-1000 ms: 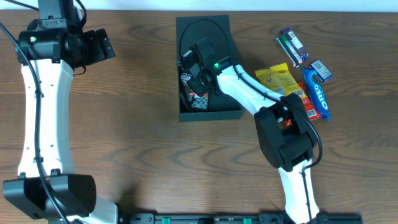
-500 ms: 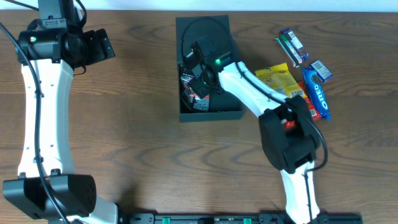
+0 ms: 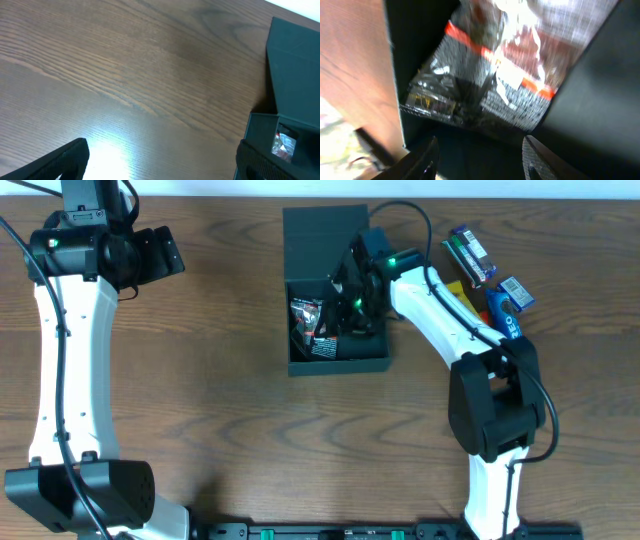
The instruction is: Pack container
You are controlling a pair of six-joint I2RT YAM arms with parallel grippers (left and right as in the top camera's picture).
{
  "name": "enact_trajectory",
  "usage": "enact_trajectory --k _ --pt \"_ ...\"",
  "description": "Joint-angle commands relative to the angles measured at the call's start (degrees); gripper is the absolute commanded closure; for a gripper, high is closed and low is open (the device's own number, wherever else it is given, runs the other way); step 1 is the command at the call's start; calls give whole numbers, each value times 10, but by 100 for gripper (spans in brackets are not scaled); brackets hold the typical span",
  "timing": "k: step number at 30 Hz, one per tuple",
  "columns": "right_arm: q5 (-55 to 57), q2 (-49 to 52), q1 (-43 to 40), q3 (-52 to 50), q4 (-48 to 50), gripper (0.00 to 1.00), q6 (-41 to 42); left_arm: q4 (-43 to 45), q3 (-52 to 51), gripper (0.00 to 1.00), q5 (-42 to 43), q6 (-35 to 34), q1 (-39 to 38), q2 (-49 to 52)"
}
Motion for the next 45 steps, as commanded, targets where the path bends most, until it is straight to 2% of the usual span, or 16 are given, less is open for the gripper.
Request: enact_trajectory --k 1,9,23,25,27,28,30,31,41,45 --pt "-27 7 4 -16 -8 46 68 2 -3 5 0 -6 1 3" --pt "41 10 5 -45 -10 46 137 2 -3 5 0 -6 1 3" --pt "-27 60 11 -45 75 46 137 2 -3 5 0 -7 1 3" --pt "-27 60 11 -45 84 53 137 2 -3 5 0 -7 1 3" --pt "-27 60 11 -45 92 69 137 2 -3 5 0 -7 1 3" --pt "-27 60 11 -45 94 81 137 2 -3 5 0 -7 1 3" --pt "-26 60 11 -45 96 96 136 2 -3 5 0 -7 1 3" --pt "-27 60 11 -45 97 99 136 2 -3 5 0 -7 1 3" --pt "-38 53 9 -37 104 99 87 2 -3 5 0 -7 1 3" --pt "-104 51 9 -26 117 99 62 2 -3 5 0 -7 1 4"
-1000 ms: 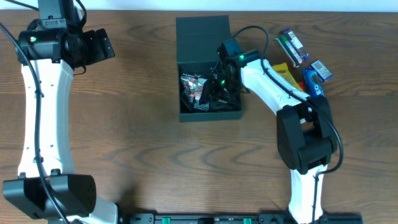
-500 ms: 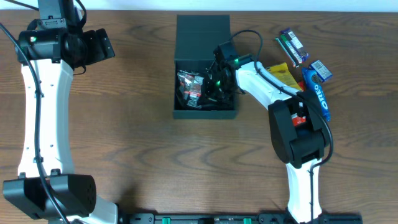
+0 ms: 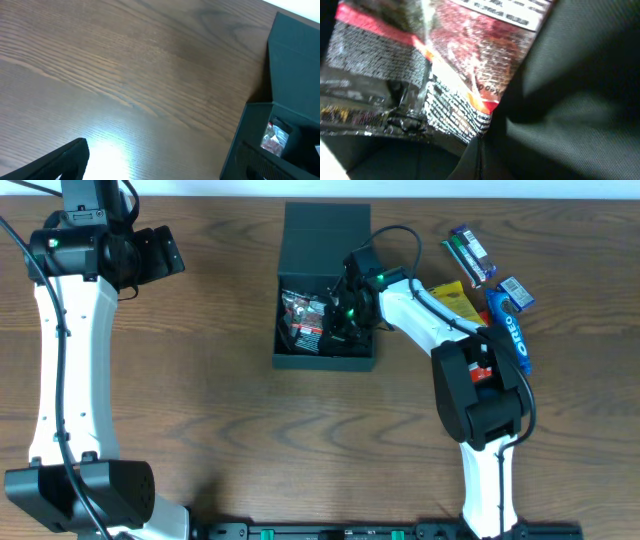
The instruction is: Pack container
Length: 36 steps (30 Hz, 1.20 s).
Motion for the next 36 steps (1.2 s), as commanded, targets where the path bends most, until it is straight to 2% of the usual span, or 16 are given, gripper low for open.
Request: enact_trajectory --k 1,7,14,19,23,26,30,36 --pt "-91 -2 2 17 15 99 -38 1 -4 5 0 -7 1 4" --pt "-117 -6 2 35 26 99 -46 0 -5 5 0 -7 1 4" --pt "-38 -23 2 42 16 99 -46 -1 -6 5 0 -7 1 4" --pt "52 -35 2 42 -33 99 -54 1 -6 5 0 -7 1 4" --pt "61 -39 0 42 -35 99 -61 2 -6 5 0 -7 1 4" --pt "1 -39 0 42 -1 99 -61 2 -6 5 0 -7 1 4" --pt "-97 -39 2 42 97 99 -56 1 -6 5 0 -7 1 4" --pt "-76 -34 26 42 155 99 -61 1 -8 5 0 -7 1 4"
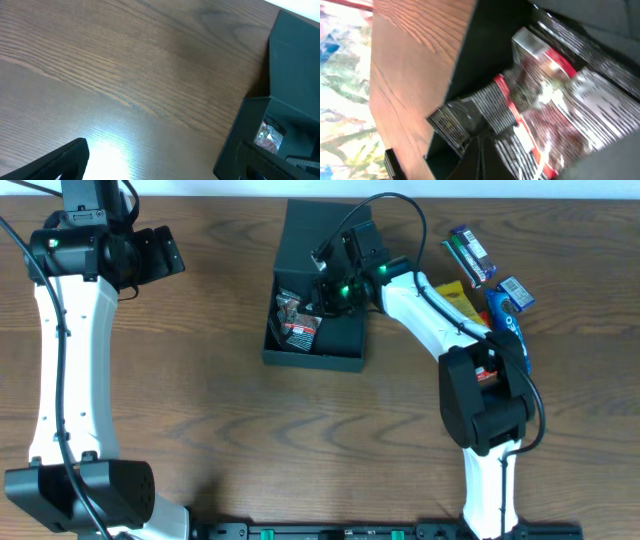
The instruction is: Pack container
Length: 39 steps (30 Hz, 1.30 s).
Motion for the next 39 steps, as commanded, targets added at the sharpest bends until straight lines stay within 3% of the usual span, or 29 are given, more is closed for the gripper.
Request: enact_trajectory --k 1,13,23,31,39 --pt "-17 -11 26 8 18 99 -9 0 -6 5 0 -7 1 4" --pt "83 28 69 8 36 99 -13 -7 -6 5 0 -6 1 4" --pt "86 101 91 8 30 99 -30 -8 -6 5 0 -6 1 4" --pt "209 101 89 8 -76 99 -61 -10 -6 5 0 -6 1 4" --pt "236 99 78 66 -166 99 -120 -10 -6 5 0 -6 1 4"
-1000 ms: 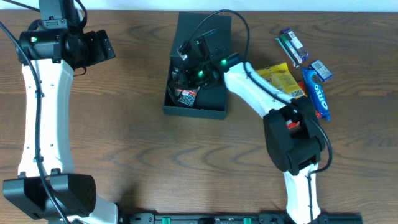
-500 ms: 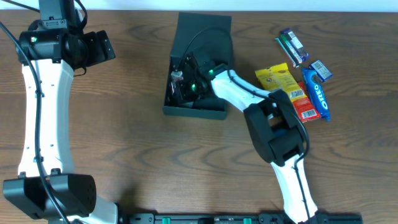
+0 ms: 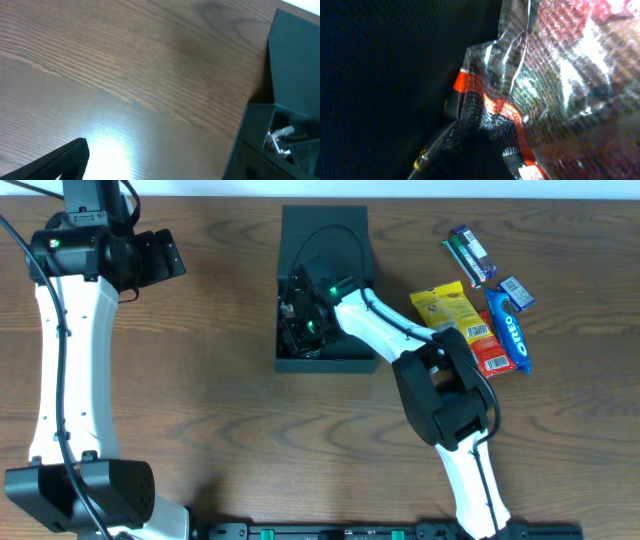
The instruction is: Pack container
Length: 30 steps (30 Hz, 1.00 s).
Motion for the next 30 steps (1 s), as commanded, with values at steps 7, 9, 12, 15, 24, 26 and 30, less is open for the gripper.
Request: enact_trajectory --k 7,9,12,15,24,26,30 --pt "62 0 -18 188 -155 99 -83 0 -3 5 0 -7 1 4" --pt "65 -12 -27 212 -160 99 -91 -1 -3 5 0 -7 1 4" --pt "116 -17 -45 214 -177 99 -90 -1 -3 4 0 -7 1 4" --pt "160 -11 -65 206 -195 99 -85 0 -5 4 0 -7 1 5" --pt "161 29 -58 160 -122 99 -75 0 -11 4 19 -7 1 28" --pt "159 44 -46 160 -99 99 -74 1 -11 5 28 -7 1 31" --pt "158 76 -29 160 -80 99 -74 1 -11 5 28 -2 1 31"
